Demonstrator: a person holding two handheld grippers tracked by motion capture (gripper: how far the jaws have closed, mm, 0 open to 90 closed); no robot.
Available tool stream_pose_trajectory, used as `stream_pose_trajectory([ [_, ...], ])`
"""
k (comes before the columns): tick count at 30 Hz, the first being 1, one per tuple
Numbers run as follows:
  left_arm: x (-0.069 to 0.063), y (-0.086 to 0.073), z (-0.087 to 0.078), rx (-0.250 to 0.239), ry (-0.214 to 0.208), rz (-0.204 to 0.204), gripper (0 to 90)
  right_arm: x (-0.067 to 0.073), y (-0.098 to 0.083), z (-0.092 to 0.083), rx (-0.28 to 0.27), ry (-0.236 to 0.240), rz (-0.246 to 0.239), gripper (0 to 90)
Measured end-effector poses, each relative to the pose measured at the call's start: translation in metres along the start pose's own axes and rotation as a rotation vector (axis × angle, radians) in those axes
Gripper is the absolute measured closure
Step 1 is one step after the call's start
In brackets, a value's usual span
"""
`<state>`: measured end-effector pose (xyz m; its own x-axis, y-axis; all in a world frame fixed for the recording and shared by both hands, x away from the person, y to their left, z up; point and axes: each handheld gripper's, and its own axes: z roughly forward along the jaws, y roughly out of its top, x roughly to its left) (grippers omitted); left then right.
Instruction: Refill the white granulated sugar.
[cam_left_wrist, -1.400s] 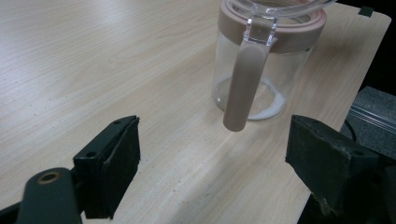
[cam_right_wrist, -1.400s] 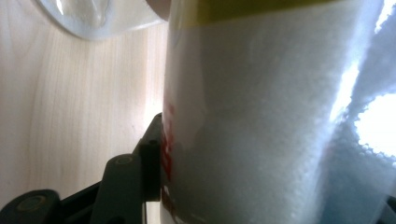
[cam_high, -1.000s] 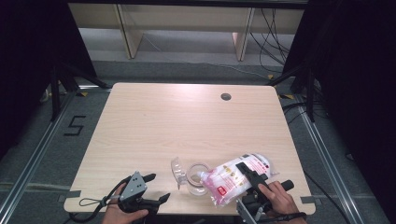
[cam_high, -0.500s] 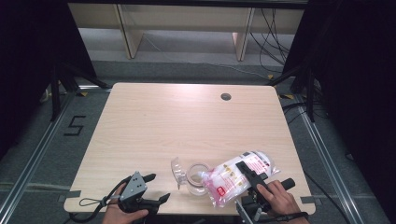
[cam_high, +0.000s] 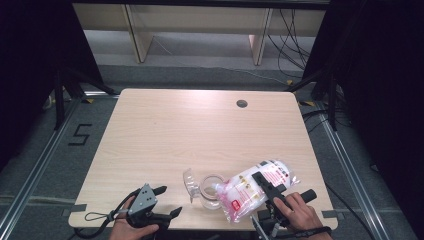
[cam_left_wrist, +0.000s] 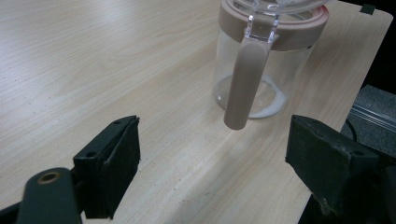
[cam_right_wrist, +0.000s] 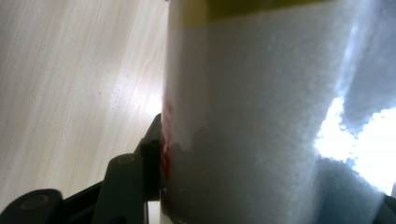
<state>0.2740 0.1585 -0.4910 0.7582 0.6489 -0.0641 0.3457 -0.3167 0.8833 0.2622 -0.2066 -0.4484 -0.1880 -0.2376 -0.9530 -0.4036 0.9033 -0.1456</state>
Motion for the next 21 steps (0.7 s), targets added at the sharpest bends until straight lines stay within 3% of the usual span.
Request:
stream_pose_trajectory([
  [8,0.0000,0.0003,-0.0007,0.008,0.000,0.006,17.4,-0.0022,0.0000,-0.0004,0.003,-0.007,-0.020,50.4],
  [9,0.0001,0.0001,-0.0002,0.003,-0.001,0.005,17.4,-0.0013,-0.0004,0.0005,-0.014,-0.025,-0.018,50.5],
  [11,-0.0004,-0.0001,0.0000,0.004,0.000,-0.003,17.4,0.0008,-0.0002,-0.0008,0.007,-0.015,0.004,50.5],
  [12,-0.0002,0.0000,-0.0001,0.004,0.000,0.002,17.4,-0.0022,0.0009,-0.0013,0.013,-0.005,-0.032,50.5],
  [14,0.0003,0.0001,-0.0001,0.003,-0.002,0.009,17.4,-0.0029,0.0014,-0.0004,-0.011,-0.031,-0.041,50.5],
  [16,0.0016,0.0005,-0.0004,0.003,-0.002,0.030,17.4,-0.0037,0.0025,-0.0016,0.008,-0.010,-0.059,50.6],
  [21,0.0015,0.0009,-0.0009,0.009,0.000,0.031,17.4,-0.0046,0.0031,-0.0010,-0.002,-0.032,-0.060,50.7],
])
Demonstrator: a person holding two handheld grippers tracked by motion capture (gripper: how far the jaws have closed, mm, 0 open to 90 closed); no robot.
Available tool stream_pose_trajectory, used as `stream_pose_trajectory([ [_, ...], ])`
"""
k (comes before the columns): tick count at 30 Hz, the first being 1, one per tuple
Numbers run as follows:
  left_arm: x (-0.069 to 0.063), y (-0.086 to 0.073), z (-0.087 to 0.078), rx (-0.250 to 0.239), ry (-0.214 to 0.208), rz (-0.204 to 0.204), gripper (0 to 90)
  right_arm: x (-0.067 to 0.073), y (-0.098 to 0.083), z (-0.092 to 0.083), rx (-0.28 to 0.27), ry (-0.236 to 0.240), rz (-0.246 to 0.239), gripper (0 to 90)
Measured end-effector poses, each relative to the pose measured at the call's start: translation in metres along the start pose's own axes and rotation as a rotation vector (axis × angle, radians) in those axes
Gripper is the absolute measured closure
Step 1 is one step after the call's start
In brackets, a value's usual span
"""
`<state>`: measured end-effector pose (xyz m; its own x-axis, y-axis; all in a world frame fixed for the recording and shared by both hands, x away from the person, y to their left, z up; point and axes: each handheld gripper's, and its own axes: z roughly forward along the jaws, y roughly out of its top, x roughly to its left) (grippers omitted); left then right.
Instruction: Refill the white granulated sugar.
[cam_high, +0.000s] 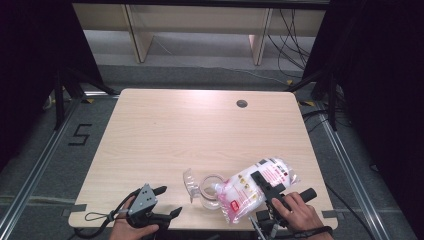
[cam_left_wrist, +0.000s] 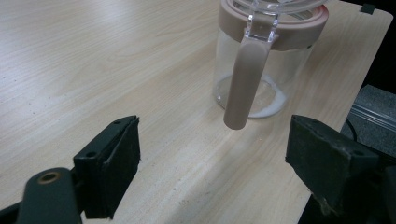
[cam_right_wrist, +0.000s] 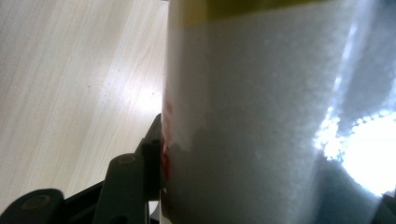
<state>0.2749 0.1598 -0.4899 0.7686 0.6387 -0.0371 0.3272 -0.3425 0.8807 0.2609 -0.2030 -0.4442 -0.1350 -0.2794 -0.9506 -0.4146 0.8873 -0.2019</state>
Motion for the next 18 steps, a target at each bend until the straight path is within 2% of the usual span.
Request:
stream_pose_trajectory([
  [6,-0.0006,0.0000,-0.0001,0.003,0.003,-0.003,17.4,-0.0044,-0.0001,0.0001,0.000,0.000,-0.043,50.8],
  [8,-0.0006,-0.0001,0.0000,0.001,0.001,-0.003,17.4,-0.0034,0.0005,-0.0009,0.007,0.000,-0.014,50.9],
  [10,-0.0003,-0.0001,-0.0001,0.000,0.000,-0.001,17.5,-0.0036,0.0005,-0.0009,0.007,0.001,-0.015,51.0],
  [12,-0.0003,-0.0002,0.0001,0.000,-0.001,-0.002,17.5,-0.0046,-0.0006,0.0001,0.000,-0.001,-0.043,51.0],
  [16,-0.0004,-0.0002,0.0001,0.000,-0.001,-0.002,17.5,-0.0036,-0.0002,-0.0004,0.008,0.001,-0.034,51.1],
  [18,-0.0004,-0.0002,0.0001,0.000,-0.001,-0.004,17.5,-0.0043,-0.0003,-0.0003,0.004,-0.001,-0.045,51.1],
])
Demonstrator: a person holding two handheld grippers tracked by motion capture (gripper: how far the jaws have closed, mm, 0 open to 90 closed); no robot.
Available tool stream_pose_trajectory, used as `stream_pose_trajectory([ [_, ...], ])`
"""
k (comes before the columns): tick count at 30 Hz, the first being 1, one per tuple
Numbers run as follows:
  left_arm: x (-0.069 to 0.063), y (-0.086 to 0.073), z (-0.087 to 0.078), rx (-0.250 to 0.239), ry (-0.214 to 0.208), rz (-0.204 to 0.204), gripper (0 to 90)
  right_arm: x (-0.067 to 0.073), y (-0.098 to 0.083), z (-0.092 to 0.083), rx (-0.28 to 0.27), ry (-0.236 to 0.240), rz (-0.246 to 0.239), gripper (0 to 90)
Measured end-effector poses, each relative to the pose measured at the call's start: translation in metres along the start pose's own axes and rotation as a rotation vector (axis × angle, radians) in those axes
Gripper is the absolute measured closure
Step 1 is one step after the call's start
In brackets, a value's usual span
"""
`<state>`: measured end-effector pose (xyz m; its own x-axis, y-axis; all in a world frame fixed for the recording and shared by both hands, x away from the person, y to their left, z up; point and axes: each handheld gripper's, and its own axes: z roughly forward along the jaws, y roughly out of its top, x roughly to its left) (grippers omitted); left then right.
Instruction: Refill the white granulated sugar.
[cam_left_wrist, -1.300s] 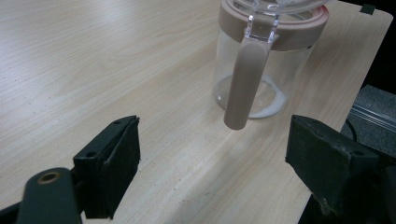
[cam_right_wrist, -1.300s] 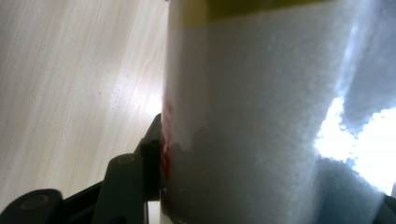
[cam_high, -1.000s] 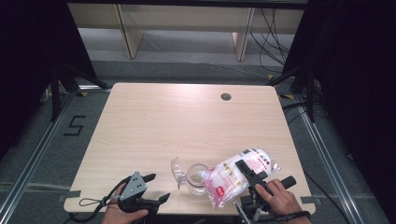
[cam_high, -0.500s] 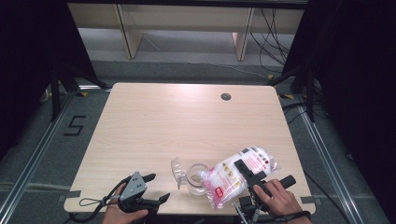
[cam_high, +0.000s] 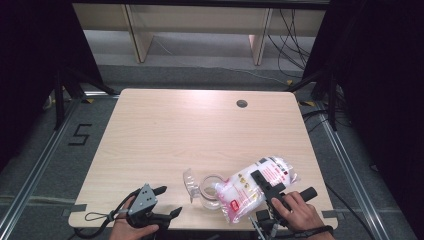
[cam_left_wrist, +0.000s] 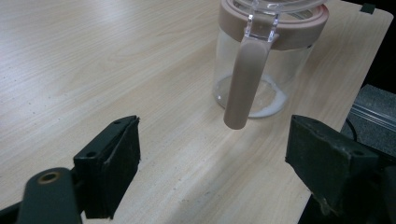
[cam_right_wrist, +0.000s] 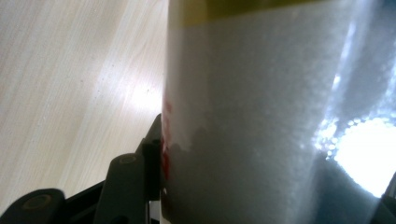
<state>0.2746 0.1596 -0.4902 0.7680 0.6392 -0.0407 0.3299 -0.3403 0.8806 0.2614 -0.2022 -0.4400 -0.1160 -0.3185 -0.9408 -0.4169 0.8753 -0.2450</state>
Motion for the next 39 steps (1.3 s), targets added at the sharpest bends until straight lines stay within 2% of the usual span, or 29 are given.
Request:
stream_pose_trajectory([
  [3,0.000,0.000,0.000,0.004,0.004,0.001,17.5,0.002,0.001,-0.001,0.017,0.007,0.020,51.2],
  [4,-0.002,-0.001,0.000,0.003,0.005,-0.027,17.5,0.002,0.000,-0.001,0.011,0.000,0.010,51.2],
  [6,-0.002,-0.001,0.000,0.002,0.006,-0.031,17.5,0.001,0.000,-0.001,0.012,0.002,0.005,51.2],
  [17,-0.002,-0.001,0.001,0.008,0.001,-0.027,17.5,-0.004,0.001,-0.001,0.028,0.009,-0.044,51.5],
  [19,-0.002,-0.001,0.001,0.007,0.002,-0.026,17.5,-0.004,0.001,-0.001,0.022,-0.002,-0.039,51.6],
  [21,-0.001,-0.001,0.000,0.007,0.004,-0.023,17.5,-0.004,0.001,-0.001,0.016,-0.012,-0.059,51.6],
  [23,0.000,-0.001,0.000,0.008,0.004,0.002,17.5,-0.004,0.001,-0.002,0.028,-0.006,-0.048,51.6],
  [25,0.000,-0.001,0.001,0.007,-0.002,0.000,17.5,-0.005,0.002,-0.002,0.028,-0.012,-0.065,51.7],
  [26,-0.002,-0.001,0.000,0.008,0.005,-0.029,17.5,-0.006,0.002,-0.002,0.028,-0.013,-0.063,51.7],
  [29,-0.001,-0.001,0.000,0.007,0.006,-0.015,17.5,-0.007,0.001,-0.003,0.033,-0.013,-0.060,51.8],
  [30,0.000,-0.001,0.001,0.005,0.000,0.000,17.5,-0.009,0.001,-0.004,0.038,-0.016,-0.093,51.8],
  [32,0.000,-0.001,0.001,0.010,0.000,0.003,17.5,-0.008,0.001,-0.004,0.046,-0.012,-0.084,51.8],
  [33,-0.002,-0.001,0.001,0.008,-0.002,-0.029,17.5,-0.008,0.001,-0.004,0.041,-0.019,-0.079,51.9],
  [34,-0.002,-0.001,0.001,0.009,-0.003,-0.026,17.5,-0.007,0.001,-0.005,0.045,-0.020,-0.073,51.9],
  [39,-0.001,-0.001,0.001,0.006,-0.003,-0.011,17.5,-0.008,0.003,-0.003,0.042,-0.016,-0.111,52.0],
])
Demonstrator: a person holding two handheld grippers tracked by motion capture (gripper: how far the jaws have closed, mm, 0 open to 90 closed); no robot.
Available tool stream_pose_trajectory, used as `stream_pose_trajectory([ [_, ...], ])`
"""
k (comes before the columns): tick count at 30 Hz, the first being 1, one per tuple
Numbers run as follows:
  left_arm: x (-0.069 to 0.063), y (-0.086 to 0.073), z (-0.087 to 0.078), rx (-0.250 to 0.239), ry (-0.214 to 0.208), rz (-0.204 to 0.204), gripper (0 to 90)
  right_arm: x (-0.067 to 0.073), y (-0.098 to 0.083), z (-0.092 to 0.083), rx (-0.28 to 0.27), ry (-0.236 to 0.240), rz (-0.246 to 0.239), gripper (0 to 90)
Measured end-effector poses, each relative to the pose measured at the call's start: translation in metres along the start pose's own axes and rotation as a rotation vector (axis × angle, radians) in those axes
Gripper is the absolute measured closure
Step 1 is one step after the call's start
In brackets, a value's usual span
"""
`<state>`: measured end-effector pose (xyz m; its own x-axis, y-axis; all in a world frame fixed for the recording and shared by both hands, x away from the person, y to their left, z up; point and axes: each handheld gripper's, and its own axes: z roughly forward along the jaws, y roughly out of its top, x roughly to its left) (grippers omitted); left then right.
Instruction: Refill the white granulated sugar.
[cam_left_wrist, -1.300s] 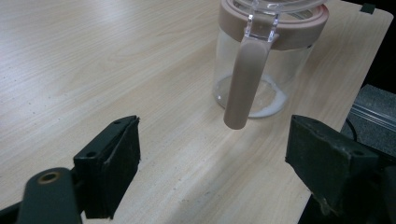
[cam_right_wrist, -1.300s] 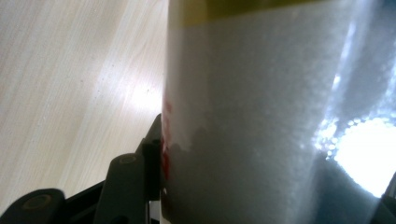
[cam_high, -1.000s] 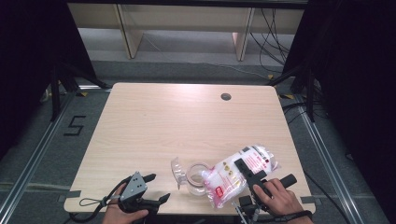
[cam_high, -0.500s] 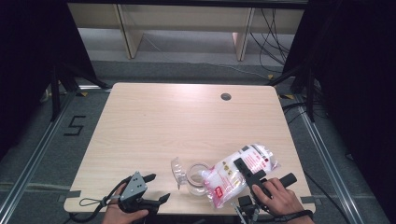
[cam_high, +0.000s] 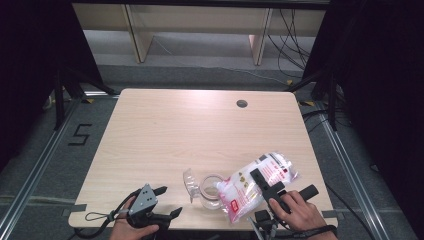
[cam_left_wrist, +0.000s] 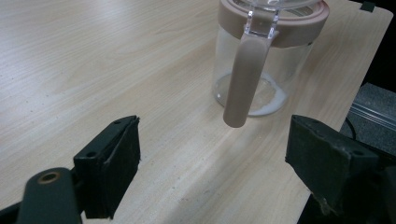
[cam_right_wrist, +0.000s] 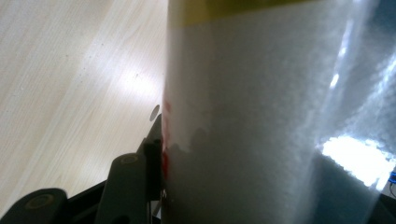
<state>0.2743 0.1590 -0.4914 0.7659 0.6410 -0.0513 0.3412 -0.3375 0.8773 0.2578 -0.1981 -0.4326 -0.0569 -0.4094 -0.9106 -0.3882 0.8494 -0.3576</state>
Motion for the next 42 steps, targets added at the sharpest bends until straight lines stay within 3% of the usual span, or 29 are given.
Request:
stream_pose_trajectory([
  [1,-0.0011,-0.0004,0.0000,0.000,0.001,-0.018,17.5,0.0008,0.0007,0.0001,0.007,-0.005,0.001,52.1],
  [4,-0.0012,-0.0004,-0.0001,0.000,0.004,-0.020,17.5,-0.0006,0.0010,0.0020,0.002,-0.001,-0.039,52.2],
  [16,-0.0012,-0.0004,0.0001,0.000,0.001,-0.019,17.5,-0.0004,0.0008,0.0023,0.006,0.003,-0.042,52.7],
  [19,-0.0003,-0.0001,0.0001,-0.001,0.002,-0.005,17.5,-0.0041,0.0009,0.0028,0.005,0.030,-0.080,52.9],
  [20,-0.0003,-0.0001,0.0001,-0.001,0.002,-0.005,17.5,-0.0041,0.0009,0.0028,0.005,0.030,-0.080,52.9],
  [21,0.0008,0.0002,0.0000,0.000,0.001,0.012,17.5,-0.0029,0.0019,0.0018,0.014,0.033,-0.050,52.9],
  [22,0.0006,0.0002,0.0000,0.001,0.000,0.010,17.5,-0.0029,0.0021,0.0018,0.016,0.034,-0.052,52.9],
  [23,-0.0012,-0.0005,0.0001,0.000,0.001,-0.018,17.5,-0.0038,0.0022,0.0019,0.018,0.036,-0.055,53.0],
  [25,-0.0012,-0.0004,0.0000,0.000,0.001,-0.018,17.5,-0.0034,0.0021,0.0018,0.019,0.035,-0.045,53.0],
  [27,-0.0008,-0.0001,-0.0005,0.001,0.005,-0.013,17.5,-0.0056,0.0010,0.0028,0.000,0.027,-0.084,53.1],
  [28,0.0005,0.0004,-0.0006,0.001,0.003,0.008,17.5,-0.0056,0.0010,0.0028,0.000,0.027,-0.084,53.1],
  [29,-0.0013,-0.0002,-0.0004,0.001,0.005,-0.020,17.5,-0.0054,0.0008,0.0027,0.000,0.026,-0.083,53.2],
  [34,-0.0012,-0.0002,-0.0005,-0.002,0.007,-0.016,17.5,-0.0047,0.0004,0.0027,0.001,0.028,-0.077,53.3],
  [36,0.0002,0.0004,-0.0004,-0.006,0.004,0.007,17.5,-0.0046,0.0004,0.0028,0.000,0.032,-0.078,53.3],
  [39,0.0000,0.0004,-0.0003,-0.006,0.004,0.005,17.5,-0.0041,0.0002,0.0026,-0.002,0.030,-0.076,53.4],
  [41,-0.0012,-0.0001,-0.0004,0.000,0.004,-0.020,17.5,-0.0039,0.0002,0.0028,-0.004,0.028,-0.072,53.4],
  [42,-0.0006,0.0000,-0.0005,0.000,0.006,-0.009,17.5,-0.0039,0.0000,0.0030,-0.008,0.029,-0.070,53.5],
])
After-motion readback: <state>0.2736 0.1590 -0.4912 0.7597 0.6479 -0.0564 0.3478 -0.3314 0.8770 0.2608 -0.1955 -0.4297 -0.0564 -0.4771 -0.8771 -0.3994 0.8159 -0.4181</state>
